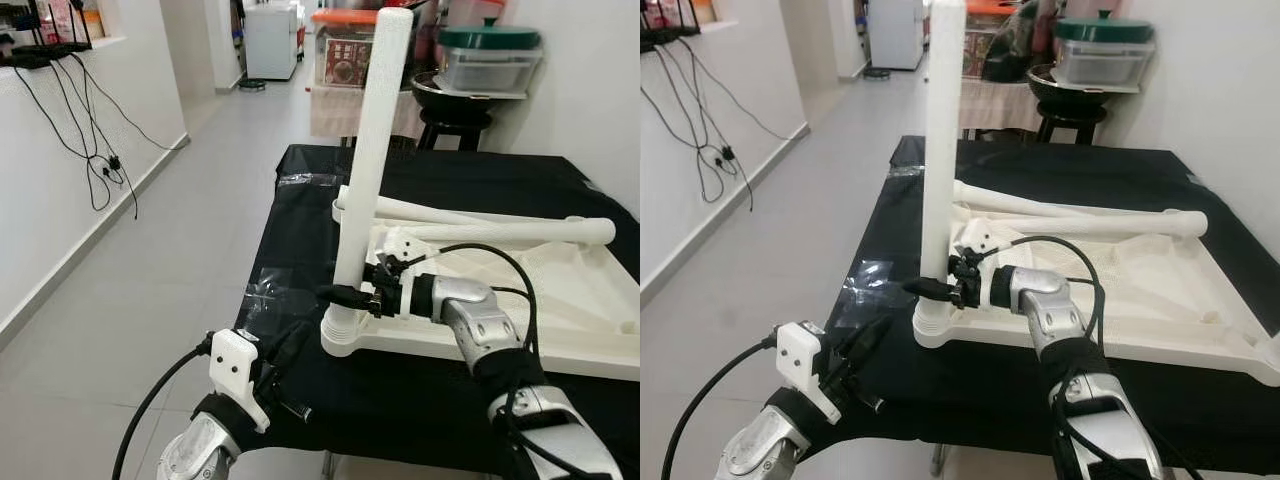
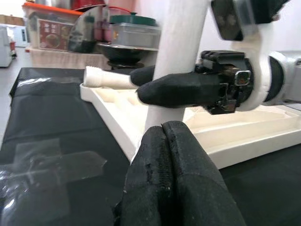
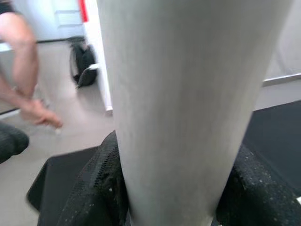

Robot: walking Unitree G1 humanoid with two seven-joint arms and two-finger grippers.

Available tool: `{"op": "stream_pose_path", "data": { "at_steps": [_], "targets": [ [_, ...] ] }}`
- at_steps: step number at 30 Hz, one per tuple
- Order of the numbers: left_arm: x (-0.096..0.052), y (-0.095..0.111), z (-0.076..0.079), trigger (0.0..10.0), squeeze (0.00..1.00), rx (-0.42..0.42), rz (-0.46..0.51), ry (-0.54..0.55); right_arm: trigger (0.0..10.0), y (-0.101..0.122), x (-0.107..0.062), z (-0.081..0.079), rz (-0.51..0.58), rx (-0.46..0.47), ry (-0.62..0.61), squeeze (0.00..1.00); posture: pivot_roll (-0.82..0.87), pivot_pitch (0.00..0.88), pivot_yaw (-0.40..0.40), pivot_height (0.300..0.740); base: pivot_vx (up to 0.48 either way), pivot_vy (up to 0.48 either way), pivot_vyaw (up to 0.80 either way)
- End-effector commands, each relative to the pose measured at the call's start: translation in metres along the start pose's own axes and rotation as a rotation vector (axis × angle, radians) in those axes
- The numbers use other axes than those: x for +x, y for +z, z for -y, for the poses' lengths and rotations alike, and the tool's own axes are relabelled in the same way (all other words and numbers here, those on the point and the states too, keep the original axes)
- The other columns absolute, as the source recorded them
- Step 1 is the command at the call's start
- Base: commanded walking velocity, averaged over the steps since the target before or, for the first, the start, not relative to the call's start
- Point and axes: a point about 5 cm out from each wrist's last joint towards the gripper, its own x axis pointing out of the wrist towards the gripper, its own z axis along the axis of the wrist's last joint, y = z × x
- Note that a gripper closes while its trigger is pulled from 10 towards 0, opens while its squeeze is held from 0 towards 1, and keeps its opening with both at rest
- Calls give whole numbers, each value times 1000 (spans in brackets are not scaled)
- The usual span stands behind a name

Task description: Building children table

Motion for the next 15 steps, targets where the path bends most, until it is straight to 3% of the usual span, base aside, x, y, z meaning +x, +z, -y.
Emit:
{"op": "stream_pose_path", "data": {
  "at_steps": [1, 3, 4, 5, 6, 8, 10, 15],
  "targets": [
    [-1, 0, 1, 10000, 0, -1, 4, -6, 0, -22, -2, -3, -89, 54, -82, 0, 47, 0, -50, 740, 0, 0, 0],
    [-1, 0, 1, 10000, 0, -1, 4, -6, 0, -28, -1, -5, -112, 68, -141, 0, 47, 0, -50, 740, 0, 0, 0],
    [-2, 0, 1, 10000, 0, -1, 3, -5, 0, -35, 2, -9, -95, 148, -486, 0, 46, 0, -47, 740, 0, 0, 0],
    [-2, 0, 0, 10000, 0, -2, 1, -6, 0, -45, 7, -27, -105, 212, -626, 0, 47, 0, -43, 740, 0, 0, 0],
    [-3, 0, -1, 10000, 0, -2, -1, -6, 0, -49, 11, -40, -115, 241, -689, 0, 43, 0, -36, 740, 0, 0, 0],
    [-2, 0, -1, 10000, 0, -1, -3, -8, 0, -53, 14, -45, -117, 278, -713, 0, 49, 0, -33, 740, 0, 0, 0],
    [-2, -1, 0, 10000, 0, 2, -6, -15, 0, -50, 19, -41, -116, 245, -664, 0, 52, 0, -36, 740, 0, 0, 0],
    [-2, -1, 1, 10000, 0, 0, -6, -14, 0, -45, 22, -33, -115, 234, -674, 0, 54, 0, -42, 740, 0, 0, 0]
  ]
}}
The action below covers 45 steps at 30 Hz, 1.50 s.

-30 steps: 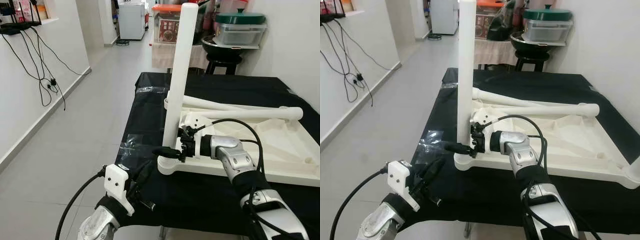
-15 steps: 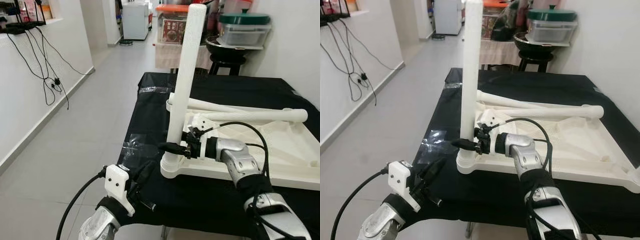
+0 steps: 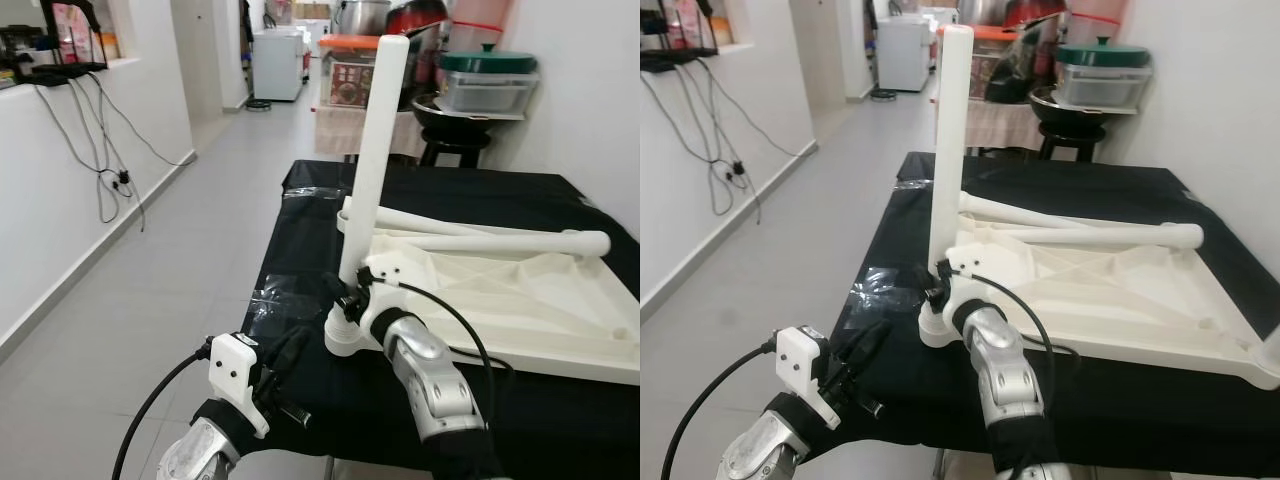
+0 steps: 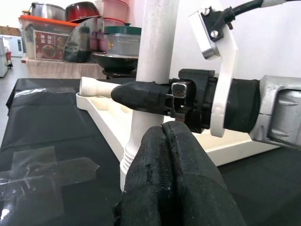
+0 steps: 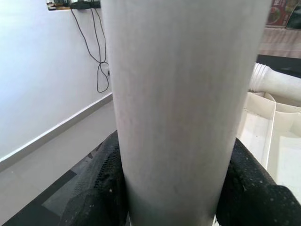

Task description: Building children table

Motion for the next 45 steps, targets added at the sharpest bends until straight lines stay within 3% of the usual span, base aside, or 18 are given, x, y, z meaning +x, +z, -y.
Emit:
{"op": "stream_pose_path", "data": {
  "at_steps": [1, 2, 5, 6, 7, 9, 13, 15, 16, 19, 27, 28, 29, 37, 43, 45],
  "targets": [
    [0, 0, 1, 10000, 0, 3, -2, -6, 0, -25, -4, 10, -121, 30, -52, 0, 54, 0, -42, 740, 0, 0, 0],
    [-1, 0, 1, 10000, 0, 2, 0, 0, 10000, -19, 1, 16, -122, 20, -80, 0, 64, 0, -44, 740, 0, 0, 0],
    [-1, 0, 0, 10000, 0, 2, 2, 4, 10000, -13, 5, 20, -118, 20, -61, 0, 66, 0, -43, 740, 0, 0, 0],
    [-2, 1, 0, 10000, 0, 2, 1, 4, 10000, -10, 6, 21, -107, 21, -20, 459, 66, 0, -43, 740, 0, 0, 0],
    [-2, 1, 0, 10000, 0, 5, -1, 6, 10000, -3, 7, 19, -85, 6, 42, 1000, 66, 0, -41, 740, 0, 0, 0],
    [-3, 1, 0, 10000, 0, 8, -2, 8, 10000, 2, 7, 17, -72, -6, 82, 1000, 66, 0, -41, 740, 0, 0, 0],
    [-8, 1, -3, 10000, 0, 42, -17, 47, 10000, 26, 7, 20, 11, -89, 356, 969, 68, 0, -40, 740, 0, 0, 0],
    [-8, 1, -3, 10000, 0, 42, -17, 47, 10000, 26, 7, 20, 11, -89, 356, 969, 68, 0, -40, 740, 0, 0, 0],
    [-9, 1, -3, 10000, 0, 45, -20, 52, 10000, 29, 6, 24, 12, -124, 409, 0, 76, 0, -42, 740, 0, 0, 0],
    [-13, 1, -5, 10000, 0, 55, -24, 80, 10000, 38, 8, 32, 13, -172, 549, 0, 83, 0, -46, 740, 0, 0, 0],
    [-15, 0, -7, 10000, 0, 60, -28, 107, 10000, 41, 13, 38, -8, -164, 620, 0, 99, 0, -55, 740, 0, 0, 0],
    [-16, -1, -8, 10000, 0, 60, -31, 114, 5804, 42, 14, 39, -10, -155, 653, 0, 100, 0, -56, 740, 0, 0, 0],
    [-17, -1, -8, 10000, 0, 59, -32, 120, 0, 44, 13, 40, -9, -141, 697, 0, 100, 0, -56, 740, 0, 0, 0],
    [-17, -4, -7, 10000, 0, 51, -32, 129, 0, 48, 9, 49, 4, -133, 779, 0, 97, 0, -57, 740, 0, 0, 0],
    [-17, -4, -5, 10000, 0, 48, -32, 123, 0, 45, 3, 59, 5, -177, 709, 0, 88, 0, -52, 740, 0, 0, 0],
    [-17, -4, -5, 10000, 0, 45, -33, 115, 0, 38, -1, 64, -9, -183, 617, 0, 63, 0, -50, 740, 0, 0, 0]
  ]
}}
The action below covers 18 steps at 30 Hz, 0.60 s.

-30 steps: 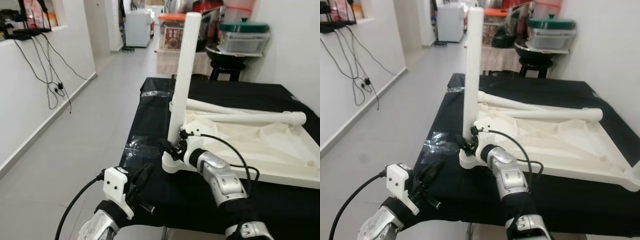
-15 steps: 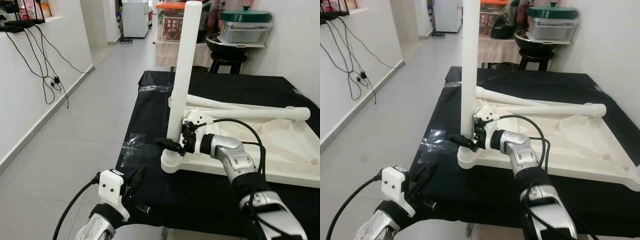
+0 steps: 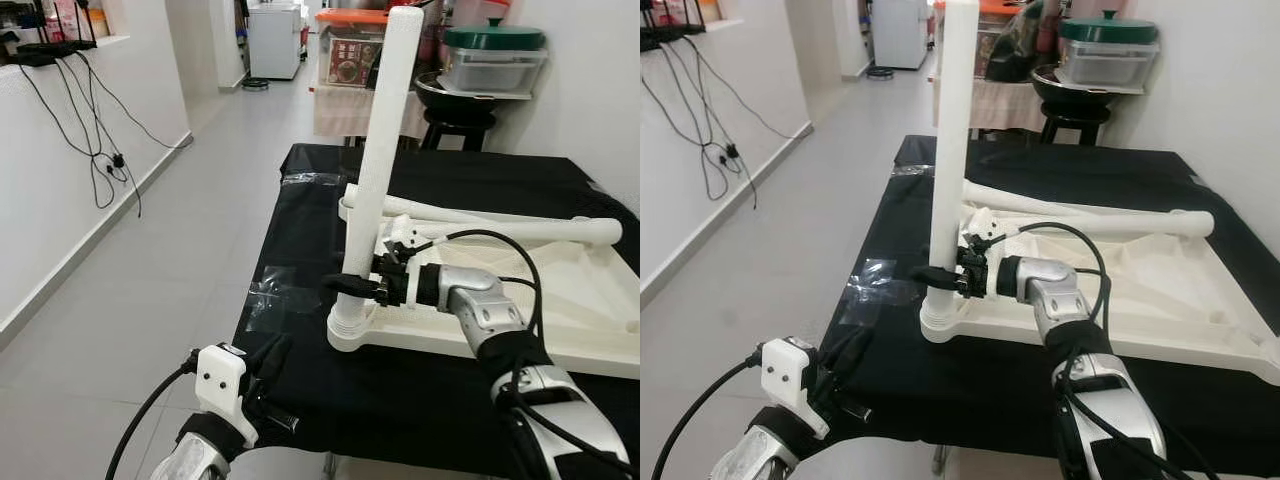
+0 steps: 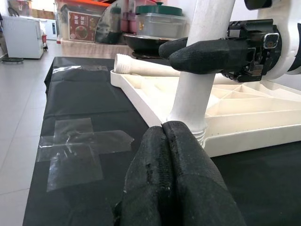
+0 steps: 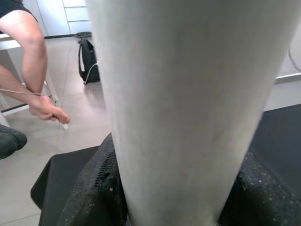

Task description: Building children table

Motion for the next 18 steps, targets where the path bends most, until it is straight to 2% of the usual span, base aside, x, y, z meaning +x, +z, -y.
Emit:
{"op": "stream_pose_path", "data": {
  "at_steps": [1, 2, 3, 5, 6, 7, 8, 9, 10, 11, 18],
  "targets": [
    [-1, -1, 0, 10000, 0, 4, -2, -3, 0, -5, -7, 2, -12, 2, -79, 0, 63, 0, -50, 740, 0, 0, 0],
    [-1, -1, 0, 10000, 0, 4, -2, -3, 0, -5, -7, 2, -12, 2, -79, 0, 63, 0, -50, 740, 0, 0, 0],
    [-2, -1, 0, 10000, 0, 3, -4, -7, 0, -16, -4, 1, -17, 73, -287, 0, 57, 0, -51, 740, 0, 0, 0],
    [-2, -1, 0, 10000, 0, 3, -4, -7, 0, -16, -4, 1, -17, 73, -287, 0, 57, 0, -51, 740, 0, 0, 0],
    [-3, 0, -1, 10000, 0, 0, -4, -11, 0, -38, -5, -11, -36, 190, -681, 0, 51, 0, -48, 740, 0, 0, 0],
    [-3, 0, -1, 10000, 0, 0, -4, -11, 0, -38, -5, -11, -36, 190, -681, 0, 51, 0, -48, 740, 0, 0, 0],
    [-3, 0, -2, 10000, 0, 0, -8, -18, 0, -57, 2, -38, -82, 258, -790, 0, 23, 0, -21, 740, 0, 0, 0],
    [-3, 0, -2, 10000, 0, 0, -8, -18, 0, -57, 2, -38, -82, 258, -790, 0, 23, 0, -21, 740, 0, 0, 0],
    [-2, 0, -2, 10000, 0, -2, -10, -28, 0, -62, 3, -48, -95, 278, -861, 0, 48, 0, -38, 740, 0, 0, 0],
    [-1, 0, -3, 10000, 0, -3, -10, -34, 0, -61, 7, -51, -84, 265, -860, 0, 43, 0, -36, 740, 0, 0, 0],
    [0, -1, -4, 10000, 0, 0, -7, -22, 0, -51, 13, -41, -48, 242, -838, 0, 50, 0, -39, 740, 0, 0, 0]
  ]
}}
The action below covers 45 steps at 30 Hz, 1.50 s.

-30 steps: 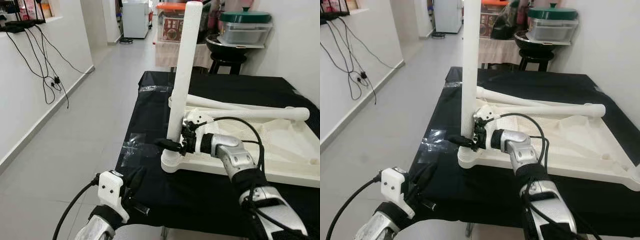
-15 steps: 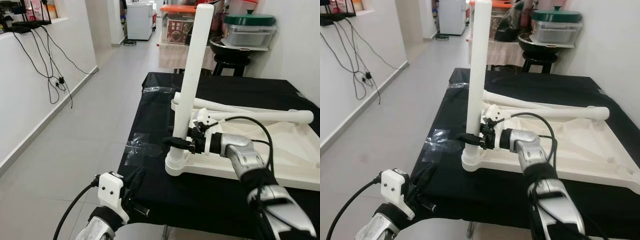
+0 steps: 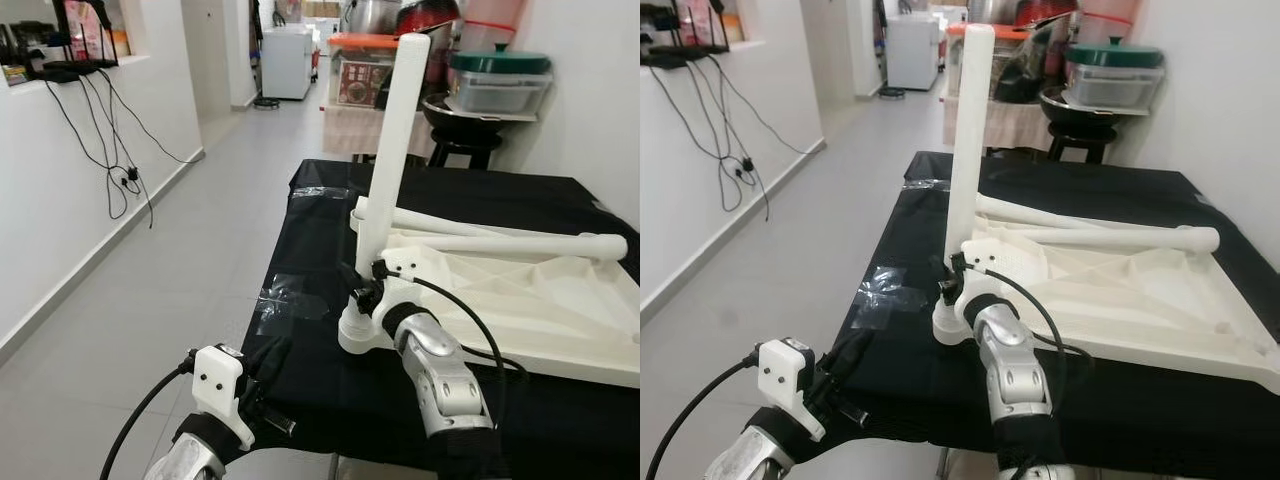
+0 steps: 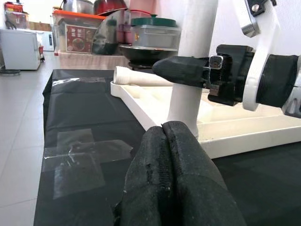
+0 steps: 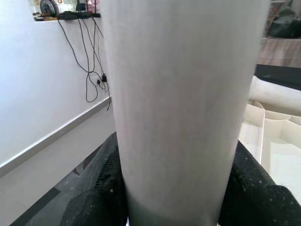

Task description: Building children table

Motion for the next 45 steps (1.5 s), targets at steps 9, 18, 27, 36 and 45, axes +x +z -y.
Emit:
{"op": "stream_pose_path", "data": {
  "at_steps": [9, 18, 27, 36, 45],
  "targets": [
    [3, -2, -1, 10000, 0, -3, -6, 1, 10000, -11, 2, 6, -83, 34, 53, 1000, 45, 0, -39, 740, 0, 0, 0],
    [6, -2, 1, 10000, 0, -9, -4, -10, 10000, 32, 2, 0, 34, -116, 571, 0, 50, 0, -40, 740, 0, 0, 0],
    [7, -3, 2, 10000, 0, -9, -4, -14, 9686, 47, 11, 23, -29, -207, 863, 0, 67, 0, -45, 740, 0, 0, 0],
    [7, -3, 3, 10000, 0, -9, -4, -12, 0, 47, 10, 34, -53, -151, 909, 0, 64, 0, -42, 740, 0, 0, 0],
    [7, -3, 3, 10000, 0, -13, -5, -15, 0, 35, 2, 46, -53, -155, 813, 0, 55, 0, -39, 740, 0, 0, 0]
  ]
}}
